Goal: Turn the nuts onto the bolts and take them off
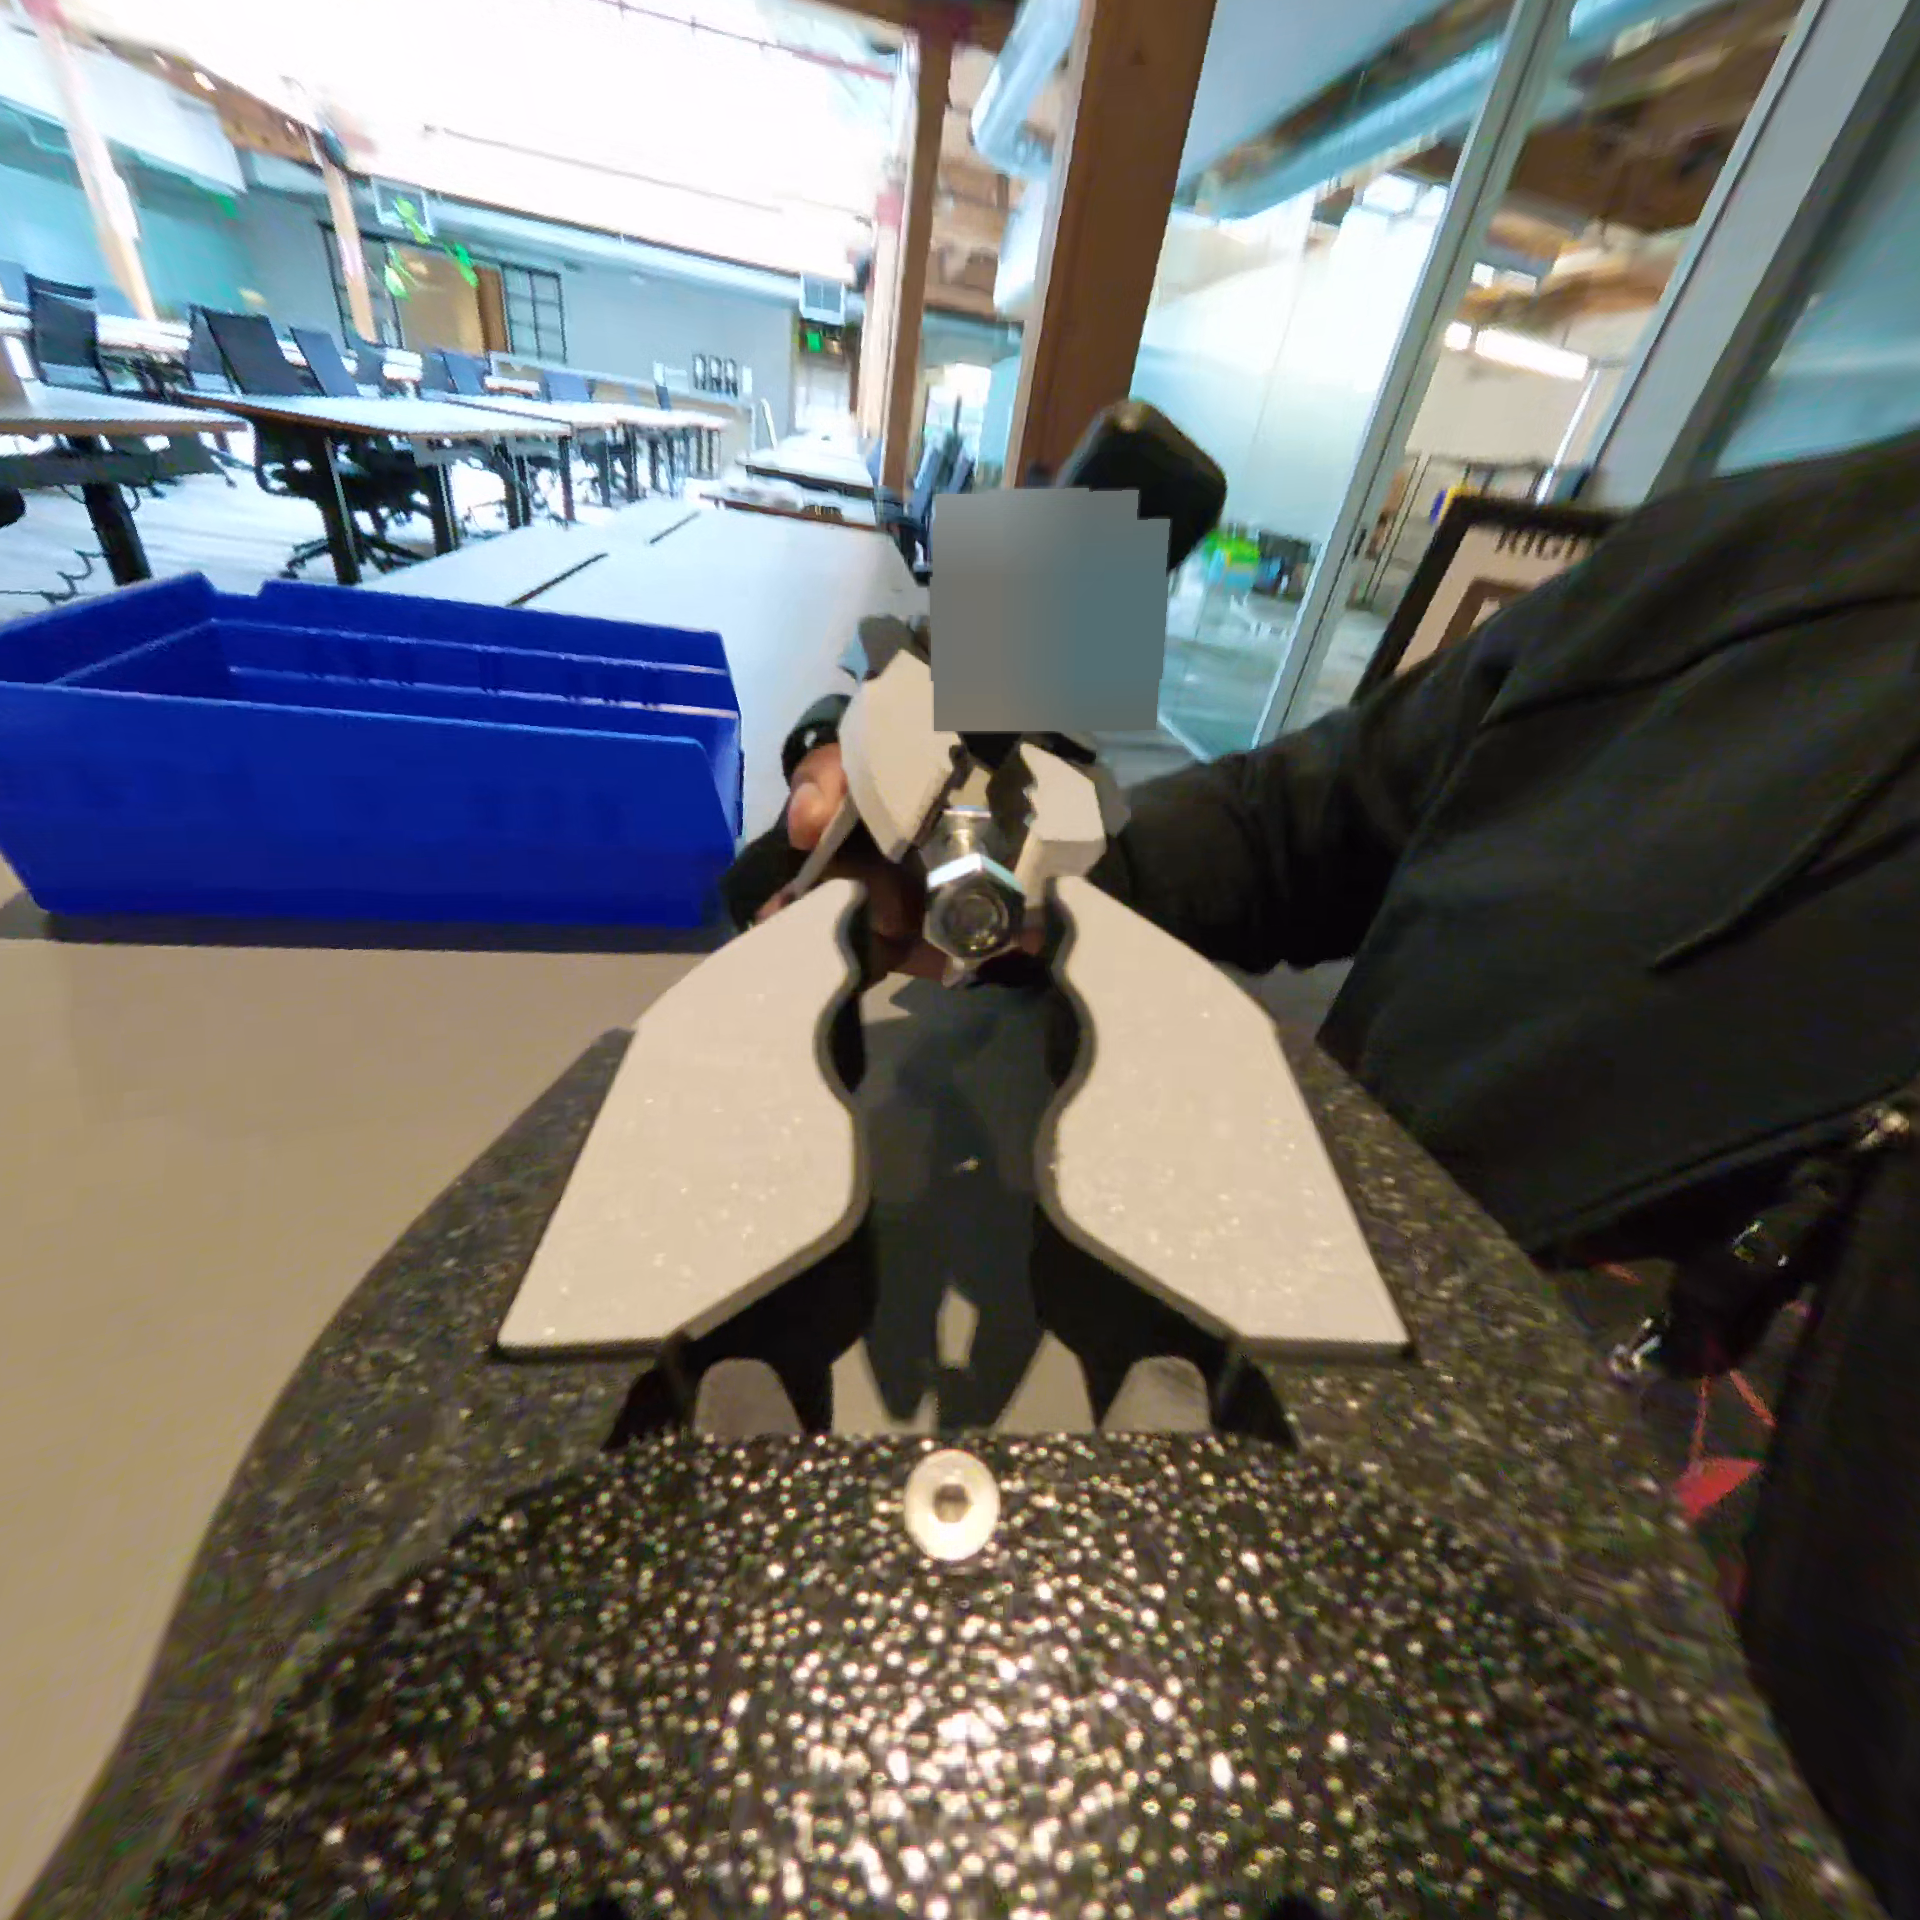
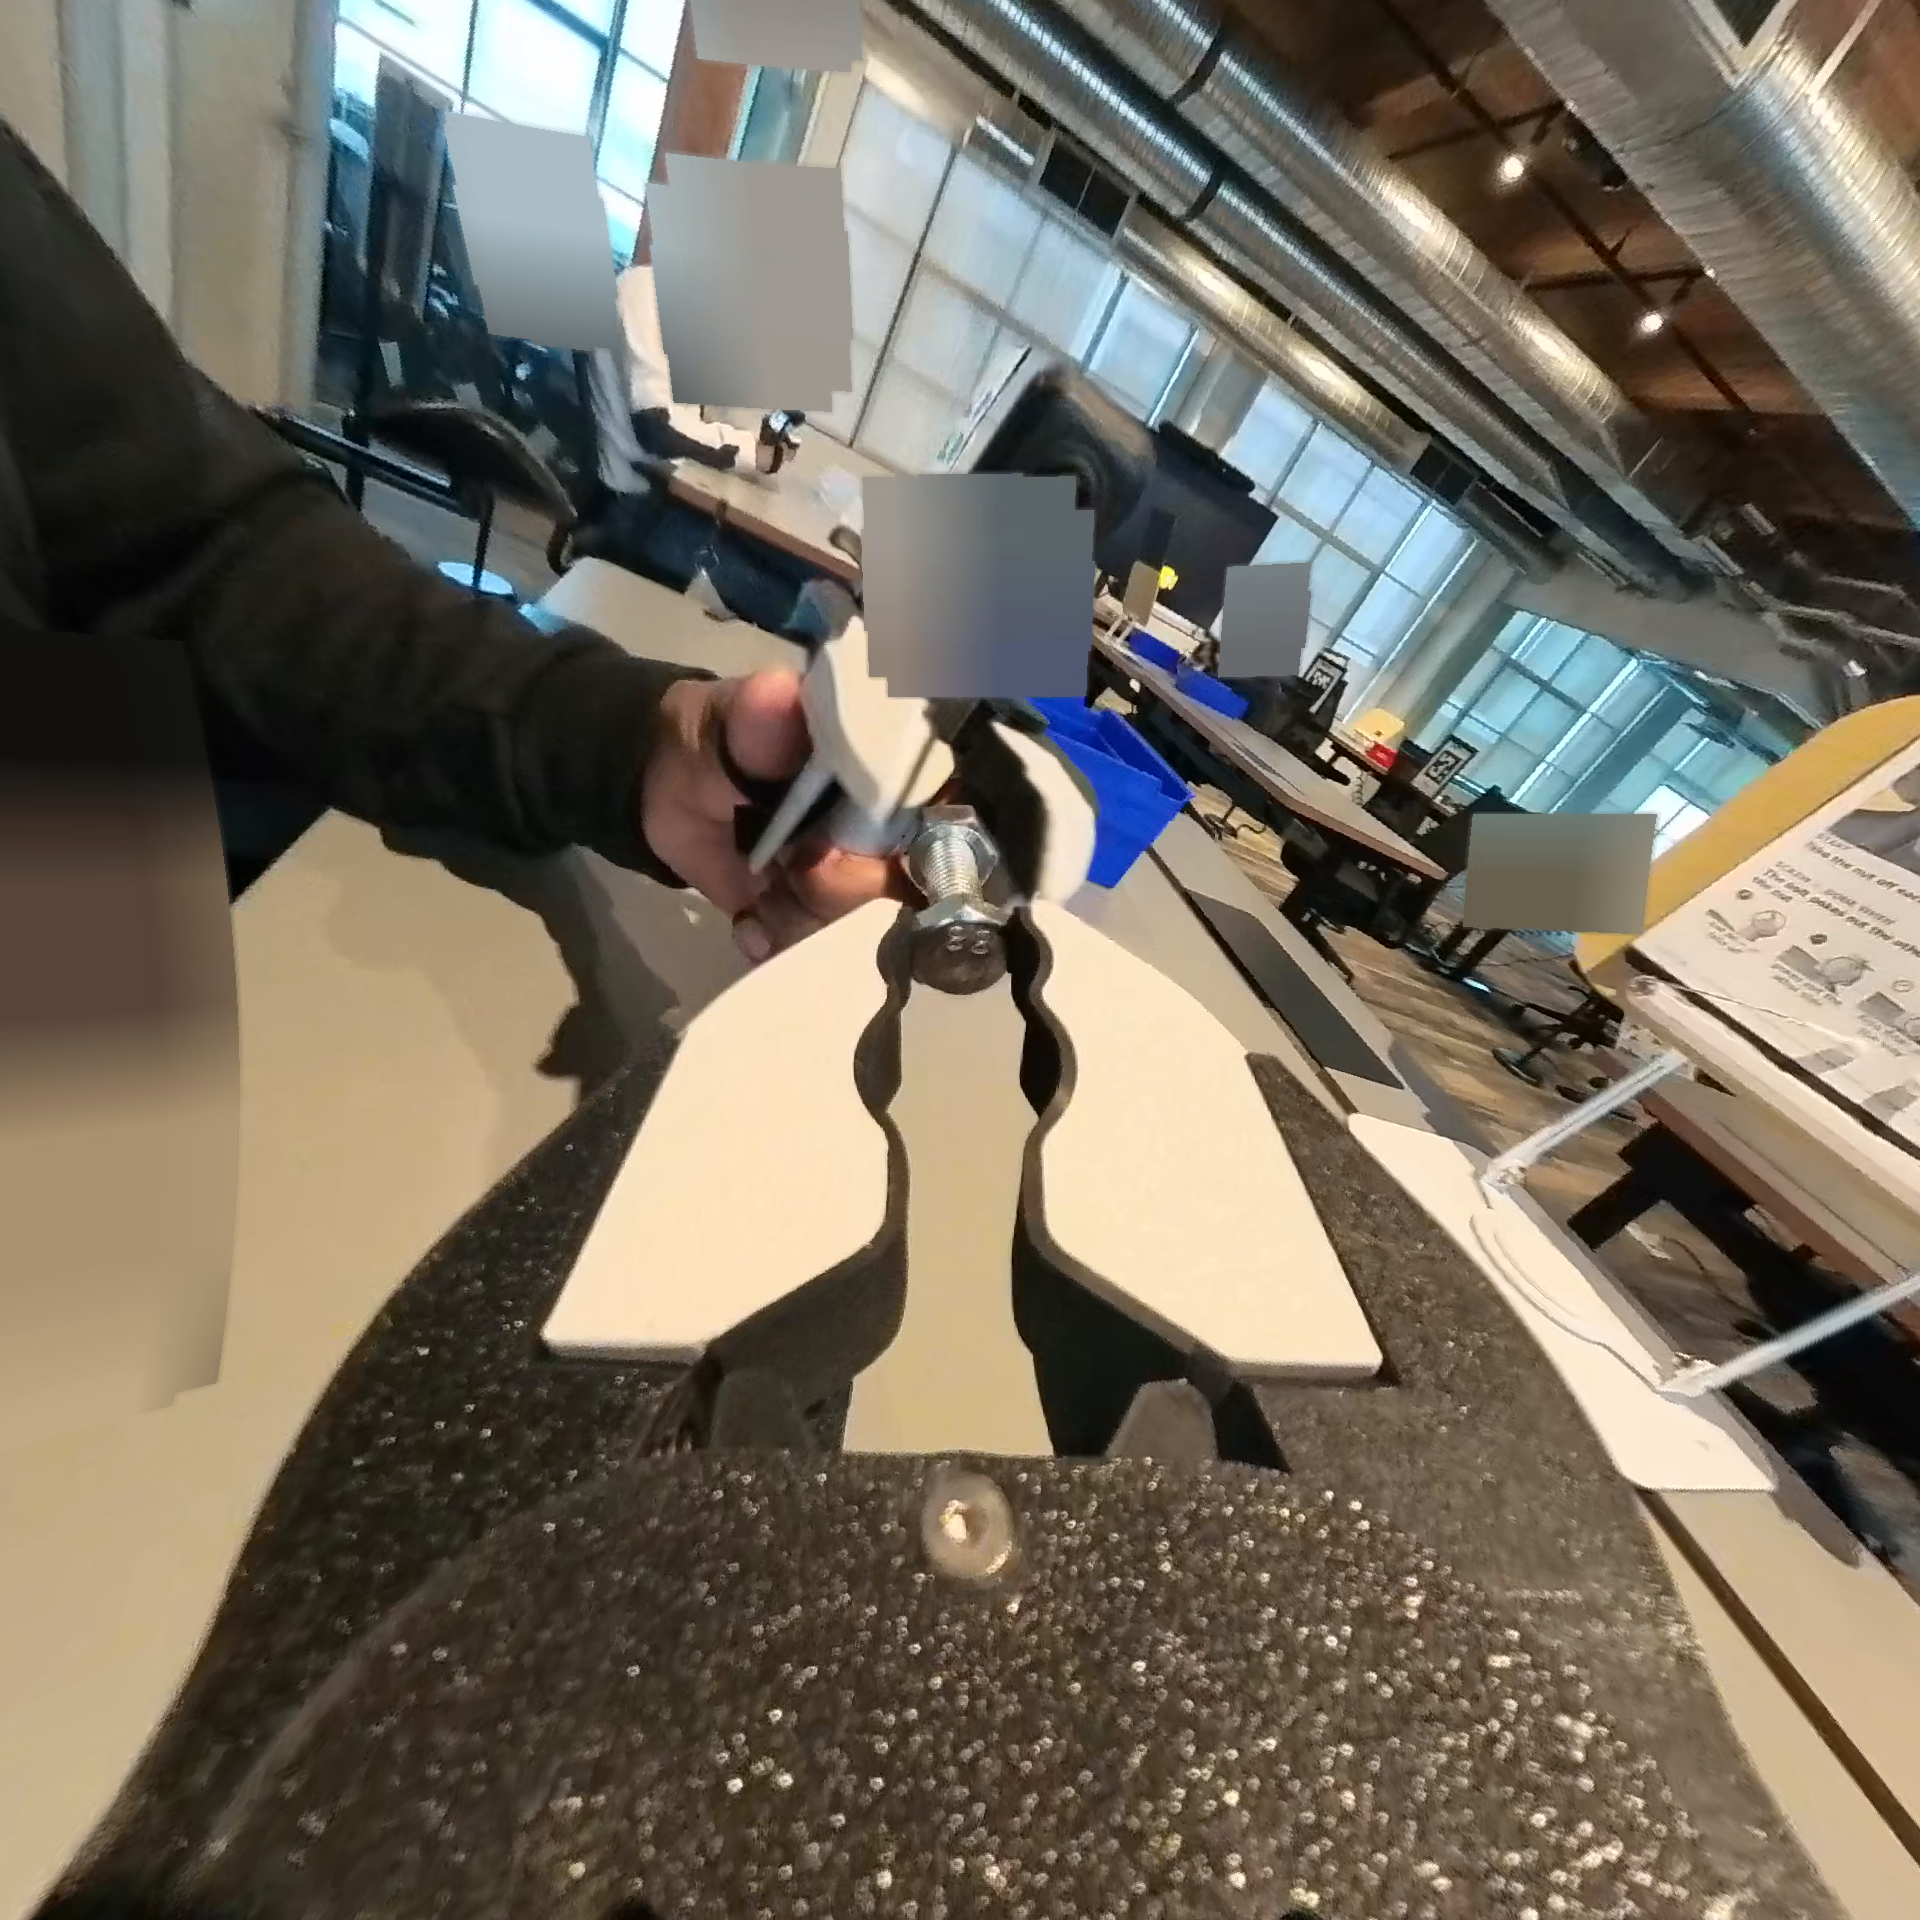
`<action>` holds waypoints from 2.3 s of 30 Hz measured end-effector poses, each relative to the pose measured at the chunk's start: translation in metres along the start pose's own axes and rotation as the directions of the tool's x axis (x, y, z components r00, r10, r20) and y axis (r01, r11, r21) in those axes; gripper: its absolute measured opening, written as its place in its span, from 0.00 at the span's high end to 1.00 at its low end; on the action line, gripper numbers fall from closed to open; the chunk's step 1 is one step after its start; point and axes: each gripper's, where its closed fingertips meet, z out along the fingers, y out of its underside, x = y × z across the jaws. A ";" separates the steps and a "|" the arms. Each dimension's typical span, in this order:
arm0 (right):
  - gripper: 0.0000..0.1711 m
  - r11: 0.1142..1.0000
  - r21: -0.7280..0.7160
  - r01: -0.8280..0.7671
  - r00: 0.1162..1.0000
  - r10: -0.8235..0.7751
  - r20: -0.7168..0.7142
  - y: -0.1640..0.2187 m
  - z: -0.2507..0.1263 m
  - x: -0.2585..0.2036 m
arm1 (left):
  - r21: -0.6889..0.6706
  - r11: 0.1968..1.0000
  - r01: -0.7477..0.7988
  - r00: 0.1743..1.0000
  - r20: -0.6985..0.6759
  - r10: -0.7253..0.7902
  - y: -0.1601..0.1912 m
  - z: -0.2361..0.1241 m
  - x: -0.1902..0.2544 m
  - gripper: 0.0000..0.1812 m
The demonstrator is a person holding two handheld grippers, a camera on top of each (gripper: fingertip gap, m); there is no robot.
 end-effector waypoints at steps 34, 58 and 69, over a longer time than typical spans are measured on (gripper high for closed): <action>0.90 0.943 0.128 -0.307 0.946 0.287 0.151 -0.010 -0.001 -0.003 | -0.358 0.554 -0.752 0.503 0.233 0.833 0.005 0.002 -0.005 0.90; 0.90 0.944 0.139 -0.299 0.950 0.281 0.138 -0.012 -0.002 -0.002 | -0.196 0.775 -0.601 0.753 0.188 0.631 0.008 0.004 -0.001 0.91; 0.90 0.942 0.145 -0.303 0.951 0.288 0.114 -0.010 -0.003 0.003 | -0.143 0.847 -0.512 0.810 0.247 0.532 -0.001 0.001 -0.008 0.69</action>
